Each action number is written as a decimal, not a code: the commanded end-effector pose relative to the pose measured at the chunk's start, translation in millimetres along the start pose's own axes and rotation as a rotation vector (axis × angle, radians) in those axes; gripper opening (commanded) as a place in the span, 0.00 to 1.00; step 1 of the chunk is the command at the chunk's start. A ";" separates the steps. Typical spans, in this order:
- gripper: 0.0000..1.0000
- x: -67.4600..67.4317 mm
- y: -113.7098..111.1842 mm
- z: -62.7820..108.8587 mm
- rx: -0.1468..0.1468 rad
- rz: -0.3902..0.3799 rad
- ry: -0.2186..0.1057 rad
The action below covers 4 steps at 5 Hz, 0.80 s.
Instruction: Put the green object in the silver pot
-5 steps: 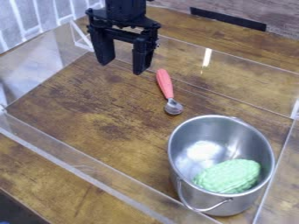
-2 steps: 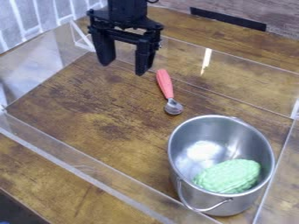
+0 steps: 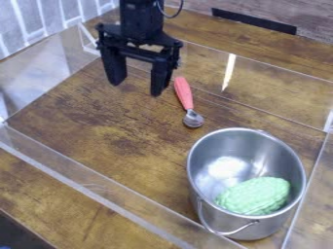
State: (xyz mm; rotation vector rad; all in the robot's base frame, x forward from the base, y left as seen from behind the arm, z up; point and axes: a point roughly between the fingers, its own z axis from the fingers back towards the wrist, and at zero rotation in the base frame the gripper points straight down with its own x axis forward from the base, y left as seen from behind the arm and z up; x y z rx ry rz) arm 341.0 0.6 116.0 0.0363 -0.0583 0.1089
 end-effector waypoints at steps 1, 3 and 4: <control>1.00 -3.2 -8.9 3.8 -0.001 0.052 -0.033; 1.00 -9.0 -69.1 20.4 0.002 -0.067 -0.046; 1.00 -15.3 -115.2 22.0 -0.007 -0.177 -0.067</control>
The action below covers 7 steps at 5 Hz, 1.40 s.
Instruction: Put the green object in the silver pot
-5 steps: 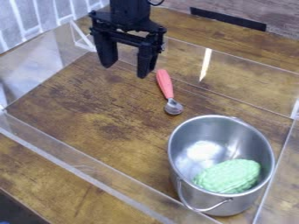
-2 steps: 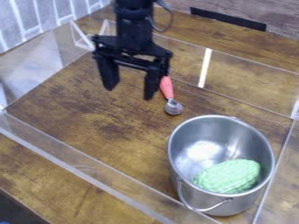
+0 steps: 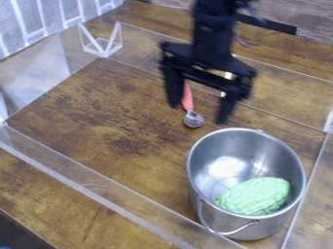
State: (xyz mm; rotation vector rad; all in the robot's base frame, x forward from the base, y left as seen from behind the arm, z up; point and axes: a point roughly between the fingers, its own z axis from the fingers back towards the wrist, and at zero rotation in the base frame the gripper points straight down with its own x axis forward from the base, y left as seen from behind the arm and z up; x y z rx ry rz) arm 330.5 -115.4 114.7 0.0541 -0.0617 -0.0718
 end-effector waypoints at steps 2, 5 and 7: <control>1.00 3.4 -44.8 1.2 -0.043 -0.245 -0.074; 1.00 -7.1 -46.7 -55.3 -0.053 -0.410 -0.069; 0.00 -15.9 -31.6 -75.3 -0.058 -0.444 -0.056</control>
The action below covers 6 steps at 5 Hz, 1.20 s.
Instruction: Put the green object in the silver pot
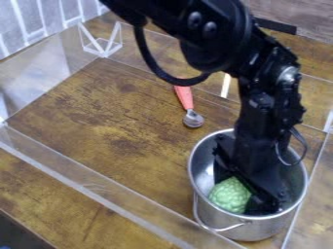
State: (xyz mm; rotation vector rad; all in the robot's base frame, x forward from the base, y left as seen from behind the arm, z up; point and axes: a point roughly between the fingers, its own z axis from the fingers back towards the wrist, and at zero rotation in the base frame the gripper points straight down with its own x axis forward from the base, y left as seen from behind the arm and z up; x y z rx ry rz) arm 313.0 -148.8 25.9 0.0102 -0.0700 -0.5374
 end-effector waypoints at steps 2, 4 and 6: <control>0.00 -9.5 17.7 34.1 0.007 0.040 -0.001; 0.00 -7.4 21.0 64.1 0.005 0.035 -0.003; 0.00 -10.8 19.9 71.2 0.002 0.011 -0.001</control>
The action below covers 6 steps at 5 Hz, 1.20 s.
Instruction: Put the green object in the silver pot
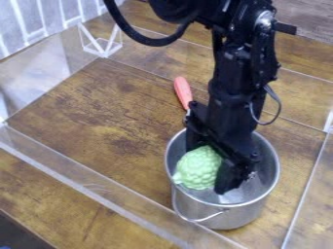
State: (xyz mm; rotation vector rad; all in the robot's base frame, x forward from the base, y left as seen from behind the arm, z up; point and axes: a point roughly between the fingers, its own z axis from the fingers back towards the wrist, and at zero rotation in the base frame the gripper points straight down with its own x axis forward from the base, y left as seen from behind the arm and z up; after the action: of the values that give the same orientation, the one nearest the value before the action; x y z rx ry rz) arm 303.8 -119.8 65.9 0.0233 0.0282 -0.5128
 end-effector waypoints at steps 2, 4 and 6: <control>0.00 5.5 -22.6 34.3 0.010 -0.070 -0.100; 1.00 -1.4 -14.8 25.1 0.005 0.027 -0.096; 0.00 13.7 3.9 9.5 0.003 -0.093 -0.090</control>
State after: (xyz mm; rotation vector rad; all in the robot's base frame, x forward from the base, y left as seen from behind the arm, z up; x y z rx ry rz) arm 311.5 -125.8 64.7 0.0012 -0.0189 -0.6089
